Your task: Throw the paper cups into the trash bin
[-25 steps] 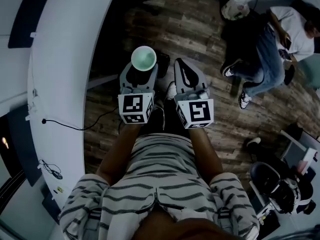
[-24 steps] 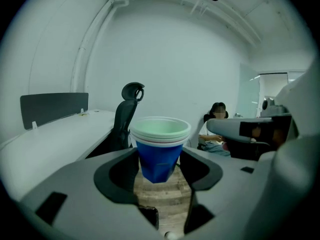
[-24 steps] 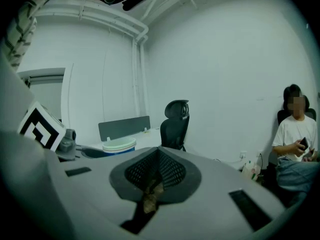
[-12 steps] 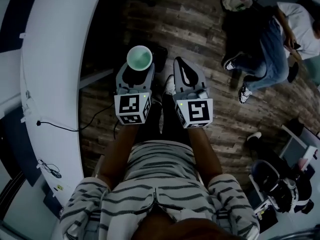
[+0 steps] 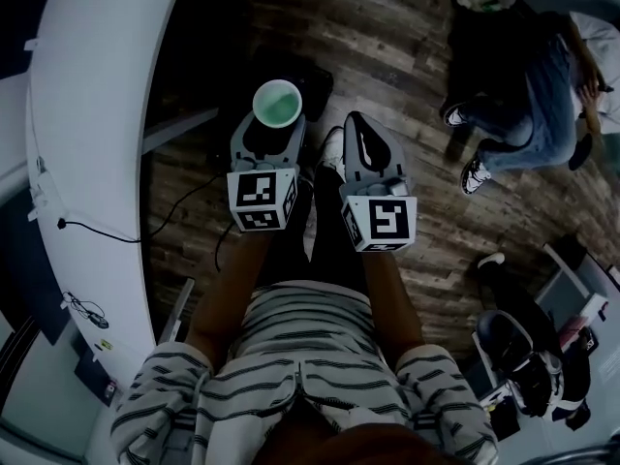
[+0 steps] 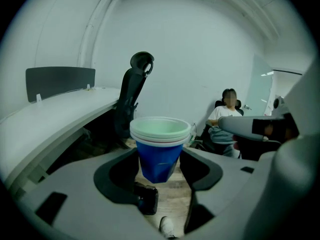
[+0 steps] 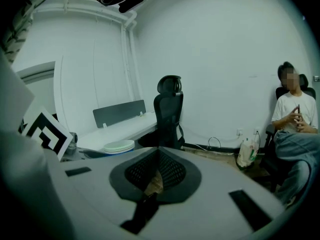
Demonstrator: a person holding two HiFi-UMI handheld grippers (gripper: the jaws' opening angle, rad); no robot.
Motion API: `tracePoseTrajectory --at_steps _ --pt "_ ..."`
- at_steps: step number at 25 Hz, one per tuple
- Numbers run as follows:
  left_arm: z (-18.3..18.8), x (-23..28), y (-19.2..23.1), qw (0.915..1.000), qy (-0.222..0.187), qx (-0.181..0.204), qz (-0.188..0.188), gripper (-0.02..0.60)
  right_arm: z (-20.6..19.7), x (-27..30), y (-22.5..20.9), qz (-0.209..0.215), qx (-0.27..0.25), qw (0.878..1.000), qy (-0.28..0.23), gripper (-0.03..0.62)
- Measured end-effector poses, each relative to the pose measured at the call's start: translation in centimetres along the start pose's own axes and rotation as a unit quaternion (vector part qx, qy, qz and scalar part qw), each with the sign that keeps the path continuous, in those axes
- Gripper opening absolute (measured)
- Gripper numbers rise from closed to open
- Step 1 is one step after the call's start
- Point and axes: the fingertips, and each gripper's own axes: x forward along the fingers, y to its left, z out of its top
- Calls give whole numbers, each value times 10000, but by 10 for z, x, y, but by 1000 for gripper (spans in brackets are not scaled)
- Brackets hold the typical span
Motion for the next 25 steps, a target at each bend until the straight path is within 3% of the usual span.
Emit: tracePoseTrajectory --at_steps 7,15,25 --pt "-40 58 1 9988 444 -42 189 275 -33 30 -39 30 105 9996 272 9" --pt "-83 45 22 9976 652 -12 224 275 -57 17 -11 -51 54 9993 366 9" --pt "-130 75 38 9943 1041 -52 222 275 -85 32 -8 -3 58 9984 562 11"
